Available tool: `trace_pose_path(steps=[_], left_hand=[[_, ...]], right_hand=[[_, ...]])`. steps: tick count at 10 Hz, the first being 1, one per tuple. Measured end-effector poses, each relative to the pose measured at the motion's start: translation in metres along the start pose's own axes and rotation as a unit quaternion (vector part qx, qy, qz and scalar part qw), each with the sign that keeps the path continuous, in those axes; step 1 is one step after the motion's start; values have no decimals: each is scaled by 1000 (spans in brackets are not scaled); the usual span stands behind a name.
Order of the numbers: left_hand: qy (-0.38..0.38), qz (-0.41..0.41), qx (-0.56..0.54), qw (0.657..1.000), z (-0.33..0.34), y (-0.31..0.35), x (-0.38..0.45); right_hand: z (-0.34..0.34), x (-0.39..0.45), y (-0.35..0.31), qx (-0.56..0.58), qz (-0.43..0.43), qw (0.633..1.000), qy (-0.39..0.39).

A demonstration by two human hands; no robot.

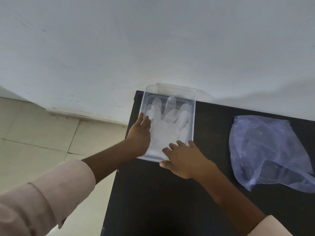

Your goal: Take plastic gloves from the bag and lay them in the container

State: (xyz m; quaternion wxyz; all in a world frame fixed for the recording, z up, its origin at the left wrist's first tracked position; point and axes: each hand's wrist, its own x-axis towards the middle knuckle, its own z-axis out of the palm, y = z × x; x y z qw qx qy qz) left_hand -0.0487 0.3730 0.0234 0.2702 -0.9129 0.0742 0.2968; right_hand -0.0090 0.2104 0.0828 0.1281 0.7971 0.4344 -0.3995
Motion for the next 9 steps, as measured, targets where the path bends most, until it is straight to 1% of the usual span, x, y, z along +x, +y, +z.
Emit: trace_pose_path(steps=[1,3,4,5,6,7,8,9], left_hand=[[15,7,-17,1000,-1,-2,0],[38,10,-49,998,-4,-4,-3],[36,10,-45,998,-7,-6,-5],[25,2,-51,998,-10,-8,-6],[39,-24,-99,994,-12,-14,-7],[92,-30,-136,986,-18,-20,-5],[153,-22,-205,966,-28,-22,1],[160,-34,-263,951,-30,-21,4]], right_hand=[[-5,-4,0,-9,3,1000,19],[-12,0,0,21,5,997,68],[-15,12,5,66,3,994,88],[-16,21,10,101,11,991,89],[-20,35,16,148,21,984,102],[-21,46,19,201,38,969,140],[-22,69,24,263,85,936,216],[-22,80,26,298,106,922,224]])
